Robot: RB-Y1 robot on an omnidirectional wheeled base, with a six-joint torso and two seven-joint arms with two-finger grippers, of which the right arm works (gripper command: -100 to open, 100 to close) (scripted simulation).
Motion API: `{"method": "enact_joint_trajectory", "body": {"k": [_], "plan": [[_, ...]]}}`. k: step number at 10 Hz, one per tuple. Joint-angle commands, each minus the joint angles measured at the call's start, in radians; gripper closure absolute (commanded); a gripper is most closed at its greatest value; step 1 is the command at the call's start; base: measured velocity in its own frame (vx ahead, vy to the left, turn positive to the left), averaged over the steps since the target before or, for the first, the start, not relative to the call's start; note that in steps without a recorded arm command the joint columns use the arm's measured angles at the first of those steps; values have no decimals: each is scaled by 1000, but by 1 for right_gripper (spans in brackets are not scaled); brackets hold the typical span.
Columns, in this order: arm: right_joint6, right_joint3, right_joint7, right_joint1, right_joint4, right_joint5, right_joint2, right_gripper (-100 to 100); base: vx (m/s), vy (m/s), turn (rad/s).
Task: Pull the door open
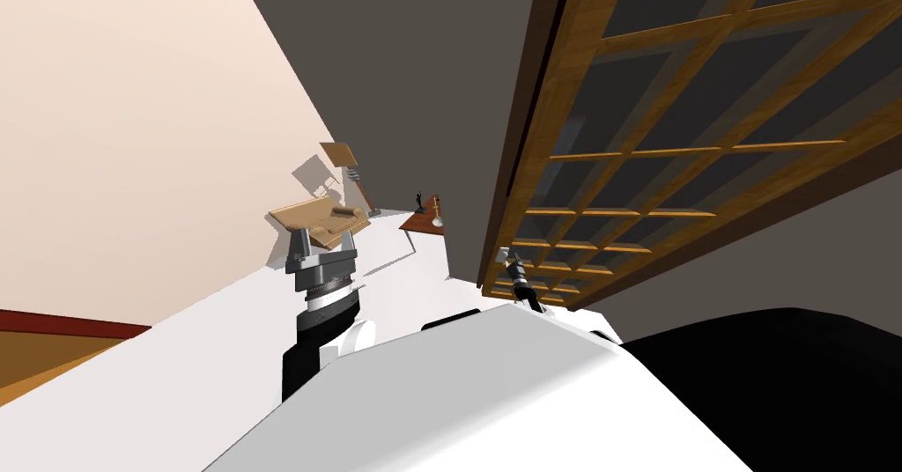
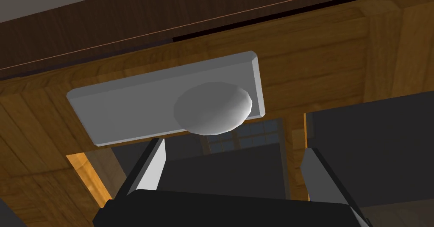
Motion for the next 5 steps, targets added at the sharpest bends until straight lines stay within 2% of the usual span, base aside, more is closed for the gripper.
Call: {"method": "enact_joint_trajectory", "body": {"k": [1, 5], "plan": [[1, 8, -50, -8, 1, -22, 8, -100, -57, -15, 42], [7, 19, -144, -15, -4, -53, 18, -100, -57, -8, 27]]}}
